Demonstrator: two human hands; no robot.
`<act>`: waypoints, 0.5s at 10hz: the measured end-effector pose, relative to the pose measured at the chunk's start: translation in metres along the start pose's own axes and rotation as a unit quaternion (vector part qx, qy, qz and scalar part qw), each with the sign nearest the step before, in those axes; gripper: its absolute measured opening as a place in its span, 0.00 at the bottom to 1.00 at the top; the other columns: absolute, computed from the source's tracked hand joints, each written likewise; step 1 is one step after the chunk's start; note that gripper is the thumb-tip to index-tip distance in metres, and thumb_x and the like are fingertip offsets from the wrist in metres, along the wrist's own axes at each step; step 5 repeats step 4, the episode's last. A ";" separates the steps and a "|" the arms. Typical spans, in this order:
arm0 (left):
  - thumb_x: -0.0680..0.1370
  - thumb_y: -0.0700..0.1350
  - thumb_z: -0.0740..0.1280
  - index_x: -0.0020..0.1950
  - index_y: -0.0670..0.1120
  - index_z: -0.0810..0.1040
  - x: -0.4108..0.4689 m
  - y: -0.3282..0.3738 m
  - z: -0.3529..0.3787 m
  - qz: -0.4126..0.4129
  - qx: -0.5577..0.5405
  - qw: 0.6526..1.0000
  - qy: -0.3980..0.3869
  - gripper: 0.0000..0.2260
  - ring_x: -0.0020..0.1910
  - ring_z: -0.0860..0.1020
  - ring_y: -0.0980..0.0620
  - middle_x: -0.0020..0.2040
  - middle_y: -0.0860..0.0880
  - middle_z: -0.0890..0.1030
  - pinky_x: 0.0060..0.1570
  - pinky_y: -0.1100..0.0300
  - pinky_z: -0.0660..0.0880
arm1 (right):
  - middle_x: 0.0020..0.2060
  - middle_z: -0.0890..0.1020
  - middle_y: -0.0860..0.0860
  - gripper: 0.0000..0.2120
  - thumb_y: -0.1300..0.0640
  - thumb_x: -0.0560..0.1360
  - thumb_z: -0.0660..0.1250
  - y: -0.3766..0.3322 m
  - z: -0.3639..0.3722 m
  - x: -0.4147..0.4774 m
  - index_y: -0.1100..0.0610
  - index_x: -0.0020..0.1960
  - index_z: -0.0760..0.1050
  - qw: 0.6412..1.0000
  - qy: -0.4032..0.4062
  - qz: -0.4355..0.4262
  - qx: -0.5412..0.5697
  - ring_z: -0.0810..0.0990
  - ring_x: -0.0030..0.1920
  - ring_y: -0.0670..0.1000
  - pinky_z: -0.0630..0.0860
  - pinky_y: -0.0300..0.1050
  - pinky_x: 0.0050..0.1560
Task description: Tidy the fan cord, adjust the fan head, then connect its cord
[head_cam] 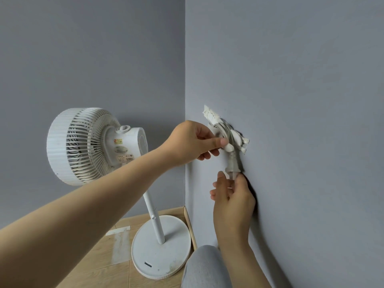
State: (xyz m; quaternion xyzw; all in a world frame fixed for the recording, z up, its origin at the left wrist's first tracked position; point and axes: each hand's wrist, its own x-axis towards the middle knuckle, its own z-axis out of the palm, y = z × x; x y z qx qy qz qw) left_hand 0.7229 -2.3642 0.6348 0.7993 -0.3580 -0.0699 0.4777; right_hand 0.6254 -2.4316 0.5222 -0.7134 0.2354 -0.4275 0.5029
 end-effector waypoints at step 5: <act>0.75 0.51 0.70 0.44 0.50 0.83 -0.097 -0.054 -0.020 -0.036 -0.009 0.982 0.184 0.06 0.39 0.83 0.53 0.37 0.51 0.85 0.44 0.55 0.81 | 0.35 0.83 0.45 0.05 0.55 0.76 0.66 -0.019 0.003 -0.022 0.48 0.43 0.79 0.980 -0.194 -0.035 0.022 0.83 0.37 0.47 0.82 0.46 0.43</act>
